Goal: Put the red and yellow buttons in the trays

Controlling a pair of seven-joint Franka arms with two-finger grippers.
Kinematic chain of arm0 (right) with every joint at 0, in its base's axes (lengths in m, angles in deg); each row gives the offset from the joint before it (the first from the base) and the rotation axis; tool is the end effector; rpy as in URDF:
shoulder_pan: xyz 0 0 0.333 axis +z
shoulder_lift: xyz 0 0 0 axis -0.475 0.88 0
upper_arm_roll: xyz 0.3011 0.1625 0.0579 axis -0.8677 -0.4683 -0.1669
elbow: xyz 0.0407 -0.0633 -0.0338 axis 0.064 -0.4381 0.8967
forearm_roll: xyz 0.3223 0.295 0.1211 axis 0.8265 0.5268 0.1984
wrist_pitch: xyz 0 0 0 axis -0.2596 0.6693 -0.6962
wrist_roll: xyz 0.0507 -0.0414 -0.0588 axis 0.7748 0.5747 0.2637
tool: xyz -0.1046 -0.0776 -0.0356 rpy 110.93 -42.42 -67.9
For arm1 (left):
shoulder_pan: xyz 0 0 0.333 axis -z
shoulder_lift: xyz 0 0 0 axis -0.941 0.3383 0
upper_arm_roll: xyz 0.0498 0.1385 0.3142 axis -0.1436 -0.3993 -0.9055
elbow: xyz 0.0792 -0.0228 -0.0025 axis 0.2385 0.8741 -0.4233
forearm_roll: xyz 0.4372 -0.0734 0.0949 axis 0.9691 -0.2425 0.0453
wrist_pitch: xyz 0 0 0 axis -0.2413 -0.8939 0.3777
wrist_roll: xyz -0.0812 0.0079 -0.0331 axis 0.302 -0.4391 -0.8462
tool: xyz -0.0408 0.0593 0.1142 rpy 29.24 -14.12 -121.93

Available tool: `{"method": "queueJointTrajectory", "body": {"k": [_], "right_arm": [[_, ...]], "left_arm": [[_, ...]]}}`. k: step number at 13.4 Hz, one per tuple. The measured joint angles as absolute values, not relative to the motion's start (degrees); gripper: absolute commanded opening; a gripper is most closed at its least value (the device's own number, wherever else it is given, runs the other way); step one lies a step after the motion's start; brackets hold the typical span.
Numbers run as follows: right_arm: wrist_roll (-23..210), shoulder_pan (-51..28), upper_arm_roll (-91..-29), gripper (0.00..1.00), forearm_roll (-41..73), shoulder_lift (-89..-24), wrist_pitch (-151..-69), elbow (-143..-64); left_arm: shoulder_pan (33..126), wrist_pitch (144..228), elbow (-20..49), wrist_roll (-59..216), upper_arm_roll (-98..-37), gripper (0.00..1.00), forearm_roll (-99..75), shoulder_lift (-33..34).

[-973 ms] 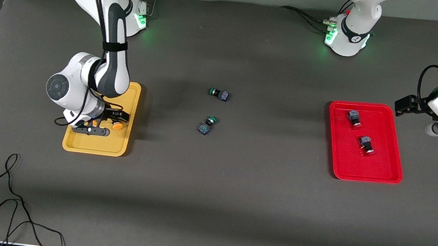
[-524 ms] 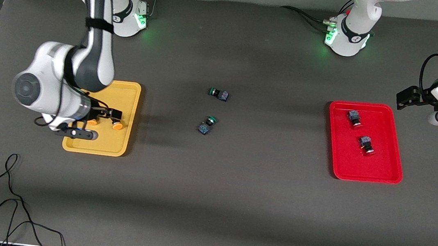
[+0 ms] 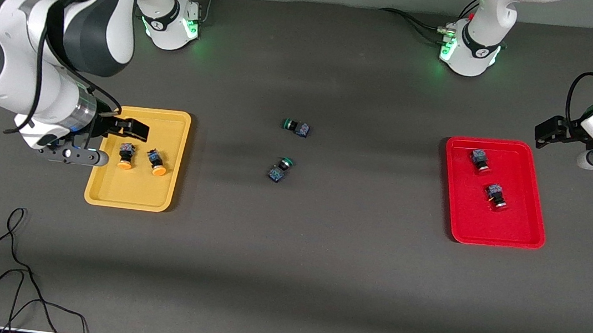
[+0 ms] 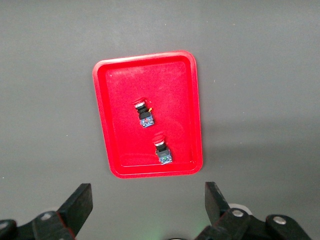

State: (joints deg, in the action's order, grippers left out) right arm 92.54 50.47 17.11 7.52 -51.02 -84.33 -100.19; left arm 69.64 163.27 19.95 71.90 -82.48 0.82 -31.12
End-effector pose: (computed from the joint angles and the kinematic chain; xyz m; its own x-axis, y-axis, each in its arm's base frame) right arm 0.6335 0.1310 0.4874 0.9867 -0.0526 -0.1539 -0.0523 -0.9986 0.0058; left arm 0.5752 -0.0216 0.5556 0.9949 -0.0572 -0.0832 -0.0631 -0.9956 -0.0692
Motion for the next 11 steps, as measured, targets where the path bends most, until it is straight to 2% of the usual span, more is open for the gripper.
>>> {"method": "queueJointTrajectory", "body": {"k": [2, 4, 7, 11], "right_arm": [[92.0, 48.4, 16.5, 1.00, 6.2, -51.4, -82.4, -97.3], [91.7, 42.4, 11.0, 1.00, 2.1, -54.4, -81.6, -95.1], [88.0, 25.0, -8.9, 1.00, -8.1, -63.8, -81.5, -93.8], [85.9, -0.5, -36.2, 1.00, -14.5, -73.3, -81.0, -94.3]], "left_arm": [[69.6, 163.2, 19.9, 71.9, -82.9, 1.00, 0.8, -31.0], [69.6, 163.2, 19.7, 72.7, -83.2, 1.00, 0.8, -31.0], [69.6, 163.2, 18.7, 78.3, -83.4, 1.00, 0.8, -31.0], [69.7, 162.9, 18.0, 78.9, -83.2, 1.00, 0.8, -31.0]]}}
